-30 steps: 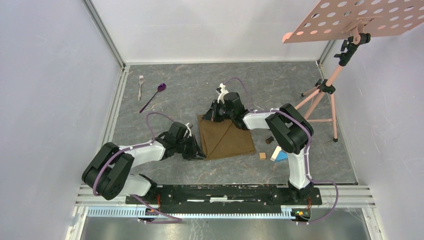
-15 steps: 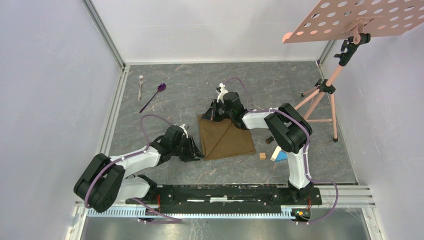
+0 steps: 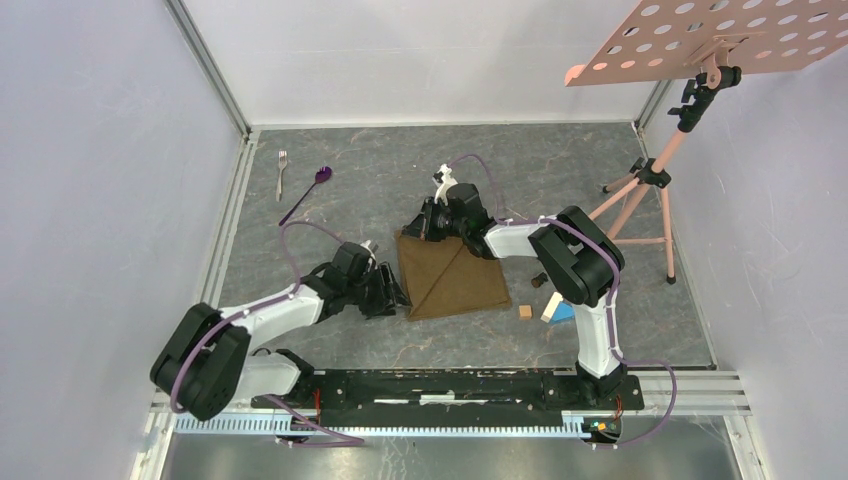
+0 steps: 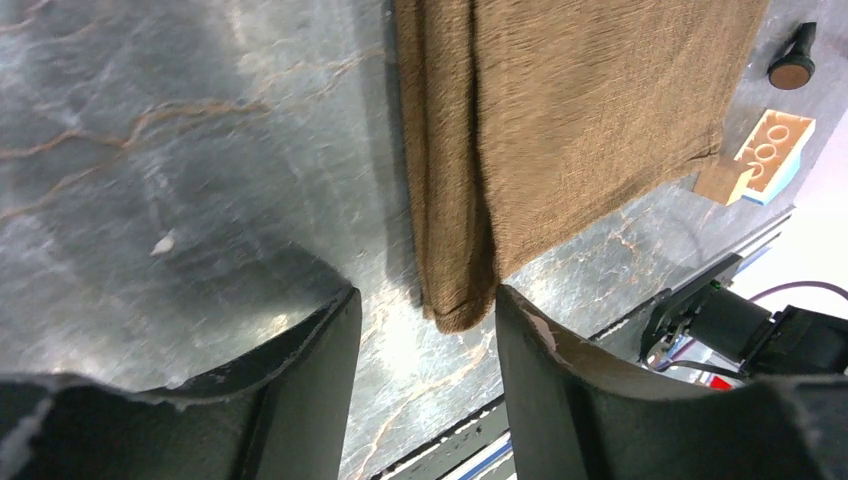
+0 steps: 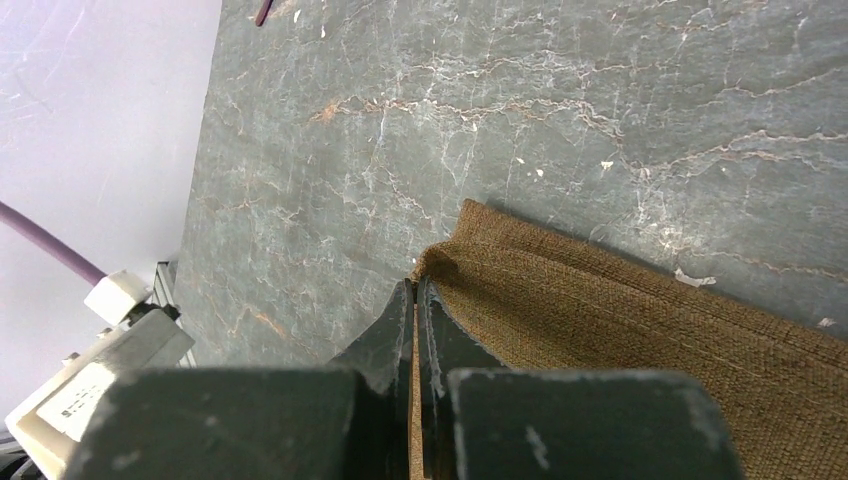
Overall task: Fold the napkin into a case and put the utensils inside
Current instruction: Fold the top corner of the square-folded napkin at the center of the board, then smooth out the upper triangle-folded napkin at the center of the board.
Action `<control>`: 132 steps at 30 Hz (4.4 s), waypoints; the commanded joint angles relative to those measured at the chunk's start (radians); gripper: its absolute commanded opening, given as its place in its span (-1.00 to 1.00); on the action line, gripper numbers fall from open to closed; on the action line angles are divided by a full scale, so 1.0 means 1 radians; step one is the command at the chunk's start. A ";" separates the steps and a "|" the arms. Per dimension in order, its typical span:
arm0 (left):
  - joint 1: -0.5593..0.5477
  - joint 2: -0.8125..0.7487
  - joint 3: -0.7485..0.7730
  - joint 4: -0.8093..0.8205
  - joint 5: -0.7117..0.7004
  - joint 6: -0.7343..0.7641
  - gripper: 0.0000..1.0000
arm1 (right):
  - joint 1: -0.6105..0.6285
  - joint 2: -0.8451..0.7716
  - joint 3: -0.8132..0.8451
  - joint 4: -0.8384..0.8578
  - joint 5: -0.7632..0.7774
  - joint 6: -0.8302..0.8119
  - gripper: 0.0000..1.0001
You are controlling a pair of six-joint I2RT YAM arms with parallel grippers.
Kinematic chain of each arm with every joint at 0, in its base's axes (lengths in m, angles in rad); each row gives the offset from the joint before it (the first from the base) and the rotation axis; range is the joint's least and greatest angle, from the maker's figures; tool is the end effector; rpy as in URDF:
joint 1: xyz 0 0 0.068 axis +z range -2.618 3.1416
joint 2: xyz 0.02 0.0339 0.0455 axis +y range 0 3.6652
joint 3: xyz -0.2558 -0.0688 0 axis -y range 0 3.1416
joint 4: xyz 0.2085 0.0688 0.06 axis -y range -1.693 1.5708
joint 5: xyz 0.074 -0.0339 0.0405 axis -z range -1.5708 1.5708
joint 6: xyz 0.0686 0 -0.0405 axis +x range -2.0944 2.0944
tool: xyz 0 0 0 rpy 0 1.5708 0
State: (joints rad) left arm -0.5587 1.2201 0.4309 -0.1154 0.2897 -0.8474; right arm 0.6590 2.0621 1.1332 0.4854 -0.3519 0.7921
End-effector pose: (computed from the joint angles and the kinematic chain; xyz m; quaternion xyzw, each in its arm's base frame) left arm 0.1659 -0.1268 0.1381 -0.0878 0.9322 -0.3133 0.1586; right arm 0.3323 0.2872 0.1486 -0.0380 0.8366 0.4597 0.2954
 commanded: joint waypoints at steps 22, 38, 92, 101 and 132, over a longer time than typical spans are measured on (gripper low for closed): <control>-0.028 0.138 -0.024 0.058 -0.075 0.010 -0.35 | 0.001 0.070 0.064 0.048 0.047 0.014 -1.00; -0.029 0.157 -0.032 0.055 -0.072 0.000 -0.63 | -0.175 -0.242 0.055 -0.438 -0.254 -0.554 0.80; -0.029 0.110 -0.066 0.031 -0.080 -0.026 -0.84 | -0.419 0.065 -0.088 0.175 -0.444 -0.202 0.86; -0.029 -0.081 0.116 -0.168 -0.035 -0.009 -0.30 | -0.354 -0.198 -0.063 -0.264 -0.265 -0.417 0.85; 0.107 0.573 0.622 -0.149 -0.343 0.133 -0.05 | 0.039 -0.194 -0.376 0.148 -0.329 -0.172 -0.27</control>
State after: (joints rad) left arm -0.4492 1.7782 1.0756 -0.3401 -0.0498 -0.7330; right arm 0.6685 1.8576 0.7700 0.5762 -0.6949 0.6285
